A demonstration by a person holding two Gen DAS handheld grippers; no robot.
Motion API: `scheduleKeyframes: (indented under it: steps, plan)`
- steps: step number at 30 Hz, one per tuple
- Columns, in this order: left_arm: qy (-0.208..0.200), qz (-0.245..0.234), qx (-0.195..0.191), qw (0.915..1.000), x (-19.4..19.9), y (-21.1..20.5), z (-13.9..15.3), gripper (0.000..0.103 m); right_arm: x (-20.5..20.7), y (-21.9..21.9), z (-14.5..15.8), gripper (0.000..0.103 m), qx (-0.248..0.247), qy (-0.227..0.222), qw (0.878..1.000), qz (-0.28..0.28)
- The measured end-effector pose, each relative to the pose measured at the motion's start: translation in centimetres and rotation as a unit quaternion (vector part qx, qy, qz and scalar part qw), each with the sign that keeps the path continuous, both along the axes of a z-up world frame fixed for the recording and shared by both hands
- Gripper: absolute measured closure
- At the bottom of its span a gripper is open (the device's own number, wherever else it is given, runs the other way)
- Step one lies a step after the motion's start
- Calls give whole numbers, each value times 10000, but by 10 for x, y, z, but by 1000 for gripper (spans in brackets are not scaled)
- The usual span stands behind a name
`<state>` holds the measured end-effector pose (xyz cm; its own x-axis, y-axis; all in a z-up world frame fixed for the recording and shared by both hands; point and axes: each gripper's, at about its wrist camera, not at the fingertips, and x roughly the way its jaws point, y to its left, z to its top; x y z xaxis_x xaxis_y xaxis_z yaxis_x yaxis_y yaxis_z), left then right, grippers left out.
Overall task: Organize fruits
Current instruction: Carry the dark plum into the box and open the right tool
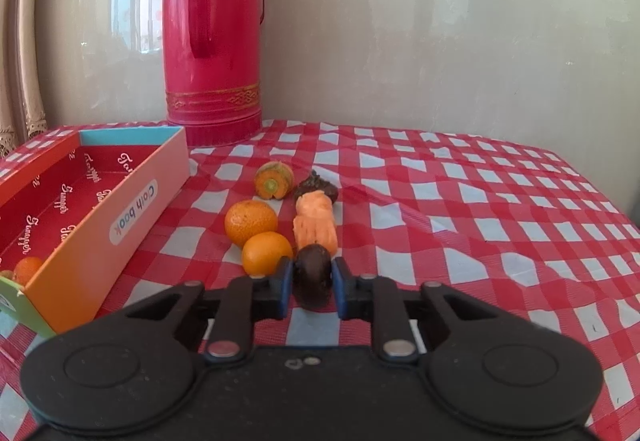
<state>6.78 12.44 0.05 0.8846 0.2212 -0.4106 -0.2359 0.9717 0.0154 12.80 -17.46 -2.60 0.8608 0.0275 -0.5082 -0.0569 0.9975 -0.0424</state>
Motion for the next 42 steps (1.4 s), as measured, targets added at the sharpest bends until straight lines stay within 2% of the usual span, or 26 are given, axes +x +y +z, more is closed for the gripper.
scheduleKeyframes:
  steps: [10,16,21,27,34,35,36,38,39,40,41,42]
  plan:
    - [56,102,6,9999,-4,9,-1,0,-7,7,5,90,138,-130,9998,15]
    - [52,173,-27,9998,-8,18,-2,0,-18,16,16,90,242,-508,9983,175]
    - [3,247,27,9997,-14,26,-1,0,-34,35,31,90,489,-1057,9915,581]
    - [-37,453,-41,9990,-20,42,-2,0,-49,71,42,90,672,-1579,9774,1234]
    - [-113,604,-252,9978,-26,58,-1,0,-50,112,39,90,467,-1454,9725,1757]
    - [-111,605,-250,9978,-26,58,-1,0,-49,117,37,88,376,-1376,9733,1800]
    - [-109,601,-247,9978,-26,58,-1,0,-51,121,34,80,289,-1388,9738,1779]
    - [-119,611,-246,9978,-27,59,-1,0,-57,121,33,73,356,-1477,9718,1803]
    - [-124,607,-255,9978,-27,59,-1,0,-59,118,35,62,458,-1536,9706,1796]
    - [-131,608,-263,9977,-27,58,-1,0,-61,114,36,46,541,-1627,9699,1731]
    - [-141,609,-269,9977,-27,58,-1,0,-63,110,37,36,599,-1749,9694,1617]
    - [-152,598,-282,9977,-27,57,0,0,-64,104,38,21,611,-1885,9692,1462]
